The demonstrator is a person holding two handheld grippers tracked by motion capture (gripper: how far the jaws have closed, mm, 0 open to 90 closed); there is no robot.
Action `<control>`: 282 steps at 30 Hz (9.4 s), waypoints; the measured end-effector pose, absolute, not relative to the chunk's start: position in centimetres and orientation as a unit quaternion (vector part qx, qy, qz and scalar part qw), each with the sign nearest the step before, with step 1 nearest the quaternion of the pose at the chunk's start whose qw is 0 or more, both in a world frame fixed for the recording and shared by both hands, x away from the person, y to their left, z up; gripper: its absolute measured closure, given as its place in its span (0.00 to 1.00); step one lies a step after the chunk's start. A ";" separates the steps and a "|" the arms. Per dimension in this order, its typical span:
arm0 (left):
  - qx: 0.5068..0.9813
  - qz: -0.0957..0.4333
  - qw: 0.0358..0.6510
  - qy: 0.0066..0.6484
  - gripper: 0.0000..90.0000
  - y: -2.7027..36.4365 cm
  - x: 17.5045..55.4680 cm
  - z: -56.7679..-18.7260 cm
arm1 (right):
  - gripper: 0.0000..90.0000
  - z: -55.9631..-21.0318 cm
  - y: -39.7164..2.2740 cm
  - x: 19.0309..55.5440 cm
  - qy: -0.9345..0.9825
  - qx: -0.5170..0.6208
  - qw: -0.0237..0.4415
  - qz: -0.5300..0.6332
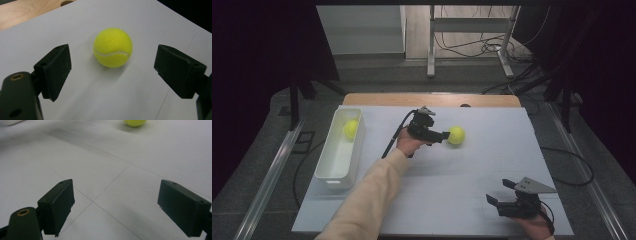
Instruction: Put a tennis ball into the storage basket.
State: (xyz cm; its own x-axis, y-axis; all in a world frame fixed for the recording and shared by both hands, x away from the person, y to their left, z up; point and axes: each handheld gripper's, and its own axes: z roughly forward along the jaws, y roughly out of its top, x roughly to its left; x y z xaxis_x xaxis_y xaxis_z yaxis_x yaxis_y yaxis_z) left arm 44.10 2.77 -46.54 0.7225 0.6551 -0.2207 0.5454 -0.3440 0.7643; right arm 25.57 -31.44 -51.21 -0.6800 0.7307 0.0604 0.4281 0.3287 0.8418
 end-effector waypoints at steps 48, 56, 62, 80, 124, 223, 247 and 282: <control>0.833 0.050 0.419 0.358 0.17 -0.3 45.3 -48.2 | 0.16 -51.2 -31.5 25.6 0.797 0.364 0.164 0.452; 0.835 0.050 0.414 0.360 0.16 -0.8 45.7 -48.7 | 0.16 -51.2 -31.5 25.7 0.797 0.363 0.163 0.454; 0.836 0.050 0.412 0.359 0.15 -1.2 46.0 -49.0 | 0.16 -51.2 -31.5 25.7 0.797 0.363 0.162 0.455; 0.836 0.044 0.409 0.363 0.10 -2.7 47.2 -50.2 | 0.16 -51.2 -31.6 25.8 0.795 0.364 0.162 0.457; 0.848 0.062 0.383 0.361 0.29 -4.3 47.6 -50.0 | 0.16 -51.2 -31.7 25.9 0.795 0.369 0.164 0.453; 0.825 0.095 0.449 0.330 0.29 0.4 42.0 -45.3 | 0.16 -51.3 -31.4 25.9 0.797 0.372 0.163 0.447; 0.827 0.095 0.446 0.330 0.29 0.6 41.6 -45.2 | 0.16 -51.3 -31.4 25.9 0.798 0.372 0.164 0.446; 0.820 0.105 0.449 0.339 0.29 2.6 41.2 -44.9 | 0.16 -51.4 -31.4 25.9 0.798 0.371 0.164 0.446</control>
